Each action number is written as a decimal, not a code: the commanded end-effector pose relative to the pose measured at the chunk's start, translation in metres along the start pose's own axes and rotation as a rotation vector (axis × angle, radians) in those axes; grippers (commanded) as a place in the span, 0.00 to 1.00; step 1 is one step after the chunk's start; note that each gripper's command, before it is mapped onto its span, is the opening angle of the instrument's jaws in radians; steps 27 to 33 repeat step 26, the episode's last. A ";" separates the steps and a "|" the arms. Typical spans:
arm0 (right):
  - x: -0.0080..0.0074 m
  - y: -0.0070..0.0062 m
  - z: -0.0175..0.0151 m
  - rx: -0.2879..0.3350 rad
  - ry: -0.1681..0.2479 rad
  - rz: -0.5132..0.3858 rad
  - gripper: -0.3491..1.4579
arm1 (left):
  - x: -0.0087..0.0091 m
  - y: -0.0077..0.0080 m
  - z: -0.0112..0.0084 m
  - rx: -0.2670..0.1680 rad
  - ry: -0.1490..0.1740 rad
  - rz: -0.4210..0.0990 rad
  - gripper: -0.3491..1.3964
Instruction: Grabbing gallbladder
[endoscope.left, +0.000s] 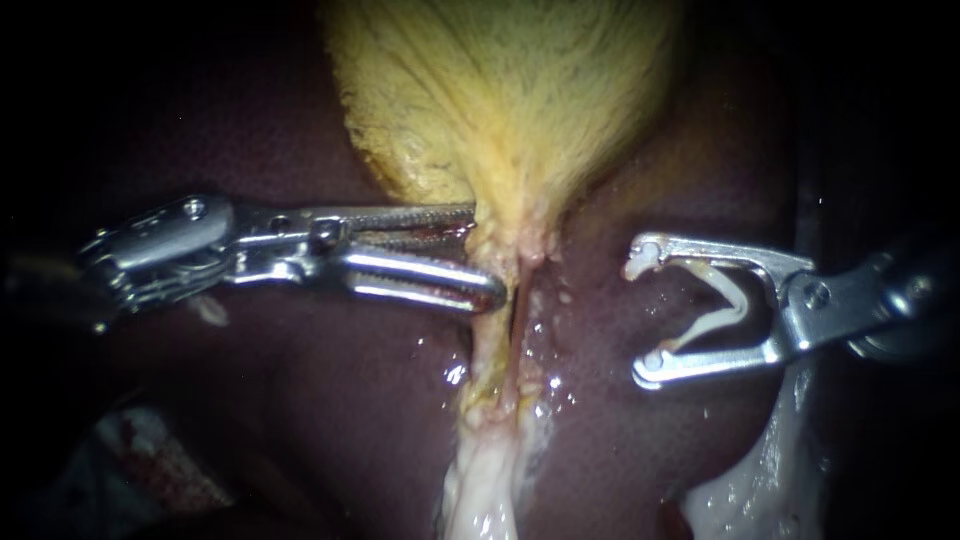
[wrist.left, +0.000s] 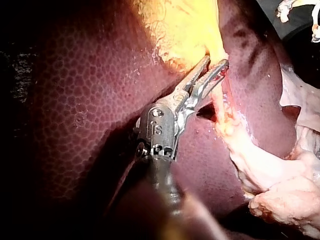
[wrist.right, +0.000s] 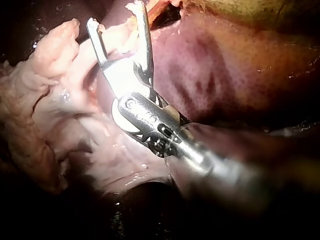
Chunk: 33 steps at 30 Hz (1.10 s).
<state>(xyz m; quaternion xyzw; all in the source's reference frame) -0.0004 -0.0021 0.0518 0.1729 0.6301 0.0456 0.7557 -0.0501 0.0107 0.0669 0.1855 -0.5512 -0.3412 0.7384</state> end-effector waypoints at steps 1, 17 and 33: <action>0.0000 0.0000 0.0000 0.000 0.000 0.000 0.52 | 0.0000 0.0000 -0.0001 0.000 0.007 -0.002 0.02; 0.0000 0.0000 -0.0001 0.000 0.000 0.000 0.52 | 0.0003 0.0005 -0.0006 -0.024 0.043 -0.009 0.00; 0.0000 0.0000 -0.0001 0.001 0.000 0.000 0.52 | 0.0004 0.0005 -0.0008 -0.028 0.043 -0.015 0.00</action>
